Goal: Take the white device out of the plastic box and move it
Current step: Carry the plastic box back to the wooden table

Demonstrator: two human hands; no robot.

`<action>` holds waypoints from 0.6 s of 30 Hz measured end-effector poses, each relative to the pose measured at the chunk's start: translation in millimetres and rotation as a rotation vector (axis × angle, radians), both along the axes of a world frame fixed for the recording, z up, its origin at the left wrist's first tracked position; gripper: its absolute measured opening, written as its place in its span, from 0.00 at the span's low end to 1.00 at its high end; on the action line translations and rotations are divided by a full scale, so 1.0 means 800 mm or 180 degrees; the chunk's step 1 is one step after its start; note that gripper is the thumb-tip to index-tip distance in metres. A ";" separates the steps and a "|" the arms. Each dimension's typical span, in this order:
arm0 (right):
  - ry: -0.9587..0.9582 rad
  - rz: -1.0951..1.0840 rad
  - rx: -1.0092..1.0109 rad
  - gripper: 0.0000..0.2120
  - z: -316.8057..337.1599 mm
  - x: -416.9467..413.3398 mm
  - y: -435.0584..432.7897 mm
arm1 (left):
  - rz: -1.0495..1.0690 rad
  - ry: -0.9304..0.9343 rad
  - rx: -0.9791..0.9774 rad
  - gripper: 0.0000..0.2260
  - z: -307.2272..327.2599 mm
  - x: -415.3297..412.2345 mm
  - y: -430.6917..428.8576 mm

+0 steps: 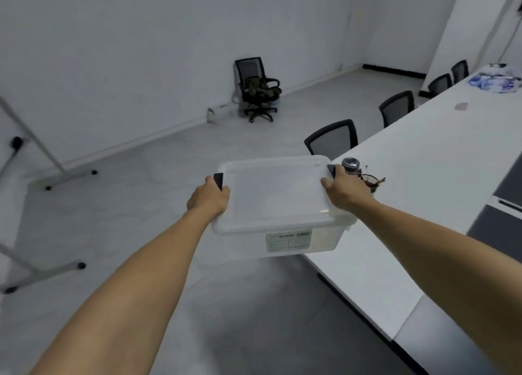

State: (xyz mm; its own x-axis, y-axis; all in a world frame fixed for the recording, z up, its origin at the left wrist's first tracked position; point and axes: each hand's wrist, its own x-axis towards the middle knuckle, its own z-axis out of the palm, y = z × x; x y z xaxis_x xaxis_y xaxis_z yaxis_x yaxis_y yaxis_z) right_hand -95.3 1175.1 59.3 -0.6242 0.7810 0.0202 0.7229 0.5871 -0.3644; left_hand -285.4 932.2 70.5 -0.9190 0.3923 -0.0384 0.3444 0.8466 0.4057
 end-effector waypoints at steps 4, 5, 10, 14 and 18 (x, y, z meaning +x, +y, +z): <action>0.0035 0.0539 -0.0035 0.24 0.010 -0.108 -0.078 | 0.0577 0.0040 0.0012 0.18 0.009 -0.052 -0.114; 0.0080 0.0708 -0.0064 0.24 0.013 -0.142 -0.106 | 0.0735 0.0060 0.0013 0.18 0.012 -0.068 -0.151; 0.0200 0.1317 -0.0101 0.23 0.020 -0.274 -0.225 | 0.1356 0.0156 0.0077 0.17 0.025 -0.119 -0.299; 0.0183 0.1861 -0.0107 0.23 0.019 -0.360 -0.332 | 0.1891 0.0138 0.0123 0.18 0.030 -0.140 -0.415; 0.0161 0.2404 -0.0084 0.25 0.021 -0.429 -0.430 | 0.2454 0.0113 0.0072 0.18 0.026 -0.141 -0.510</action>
State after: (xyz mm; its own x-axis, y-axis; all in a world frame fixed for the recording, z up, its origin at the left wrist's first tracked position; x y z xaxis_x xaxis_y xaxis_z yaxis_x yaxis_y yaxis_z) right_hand -438.5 831.0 75.7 -0.9886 0.1421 0.0504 0.1096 0.9068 -0.4071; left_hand -398.3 524.4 91.2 -0.9333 -0.3591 -0.0034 -0.3263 0.8440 0.4257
